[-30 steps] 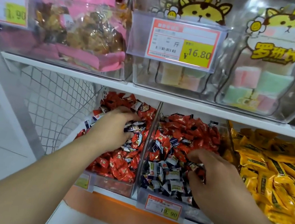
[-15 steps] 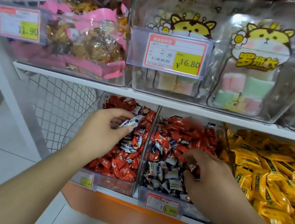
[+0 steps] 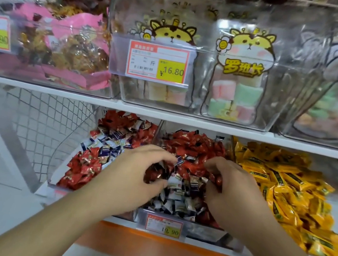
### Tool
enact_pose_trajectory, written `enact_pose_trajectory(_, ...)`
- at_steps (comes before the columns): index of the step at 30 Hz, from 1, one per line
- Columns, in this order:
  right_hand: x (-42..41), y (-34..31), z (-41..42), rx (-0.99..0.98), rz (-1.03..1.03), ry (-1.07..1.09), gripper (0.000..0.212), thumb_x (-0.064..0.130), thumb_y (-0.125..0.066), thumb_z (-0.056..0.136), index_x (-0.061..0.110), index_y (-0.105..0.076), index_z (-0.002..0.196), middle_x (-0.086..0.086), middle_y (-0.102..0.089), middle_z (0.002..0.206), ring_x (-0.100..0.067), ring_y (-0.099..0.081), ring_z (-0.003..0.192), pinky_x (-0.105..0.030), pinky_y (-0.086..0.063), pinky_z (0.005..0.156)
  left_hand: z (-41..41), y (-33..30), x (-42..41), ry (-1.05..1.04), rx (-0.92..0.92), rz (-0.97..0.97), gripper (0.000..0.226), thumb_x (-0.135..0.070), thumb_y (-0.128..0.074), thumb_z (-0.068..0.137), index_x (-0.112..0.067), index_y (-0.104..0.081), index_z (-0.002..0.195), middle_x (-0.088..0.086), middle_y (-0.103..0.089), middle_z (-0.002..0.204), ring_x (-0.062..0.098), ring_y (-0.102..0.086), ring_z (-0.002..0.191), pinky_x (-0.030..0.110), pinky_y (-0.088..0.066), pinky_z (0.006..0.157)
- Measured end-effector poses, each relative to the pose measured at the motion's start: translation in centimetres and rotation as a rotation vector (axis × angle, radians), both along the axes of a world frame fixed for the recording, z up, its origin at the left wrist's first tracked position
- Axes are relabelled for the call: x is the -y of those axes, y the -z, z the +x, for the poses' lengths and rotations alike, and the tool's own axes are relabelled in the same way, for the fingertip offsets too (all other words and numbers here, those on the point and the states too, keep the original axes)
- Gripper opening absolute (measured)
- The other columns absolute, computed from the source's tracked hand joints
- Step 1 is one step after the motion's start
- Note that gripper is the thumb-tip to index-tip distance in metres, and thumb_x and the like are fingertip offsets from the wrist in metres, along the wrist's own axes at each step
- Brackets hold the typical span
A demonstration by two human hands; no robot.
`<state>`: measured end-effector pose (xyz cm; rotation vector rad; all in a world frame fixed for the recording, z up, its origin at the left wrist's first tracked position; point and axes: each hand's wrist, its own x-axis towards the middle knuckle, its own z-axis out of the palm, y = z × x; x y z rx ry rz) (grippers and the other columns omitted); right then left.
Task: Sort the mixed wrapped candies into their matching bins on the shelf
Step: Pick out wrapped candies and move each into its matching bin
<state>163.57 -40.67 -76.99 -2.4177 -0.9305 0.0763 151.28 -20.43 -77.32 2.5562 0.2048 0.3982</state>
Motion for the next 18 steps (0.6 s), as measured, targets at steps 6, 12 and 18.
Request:
enact_pose_trajectory(6, -0.6, 0.0, -0.8, 0.021, -0.027, -0.034, 0.041, 0.018, -0.062, 0.098, 0.030, -0.054, 0.137, 0.012, -0.057, 0.134, -0.012, -0.055, 0.120, -0.023, -0.050, 0.096, -2.1, 0.5, -4.3, -0.267, 0.045, -0.061, 0.032, -0.021, -0.072, 0.094, -0.042, -0.067, 0.117, -0.030, -0.062, 0.110, -0.014, -0.056, 0.101, 0.011, -0.045, 0.084)
enact_pose_trajectory(12, -1.7, 0.8, -1.8, 0.011, -0.073, -0.078, 0.044, 0.019, -0.061, 0.098, 0.035, -0.052, 0.139, 0.016, -0.054, 0.136, 0.001, -0.050, 0.105, -0.006, -0.040, 0.077, -2.4, 3.3, -8.1, -0.350, -0.038, -0.085, 0.031, -0.016, -0.073, 0.093, -0.035, -0.068, 0.117, -0.019, -0.066, 0.101, -0.003, -0.062, 0.094, 0.021, -0.054, 0.087)
enact_pose_trajectory(18, -3.2, 1.4, -2.3, 0.003, -0.095, -0.087, 0.043, 0.022, -0.061, 0.100, 0.035, -0.051, 0.140, 0.017, -0.053, 0.137, -0.002, -0.049, 0.116, -0.011, -0.037, 0.089, -0.2, 4.6, -8.5, -0.220, -0.233, 0.082, 0.053, -0.044, -0.079, 0.088, -0.033, -0.061, 0.136, -0.014, -0.055, 0.129, 0.011, -0.055, 0.118, 0.033, -0.049, 0.102)
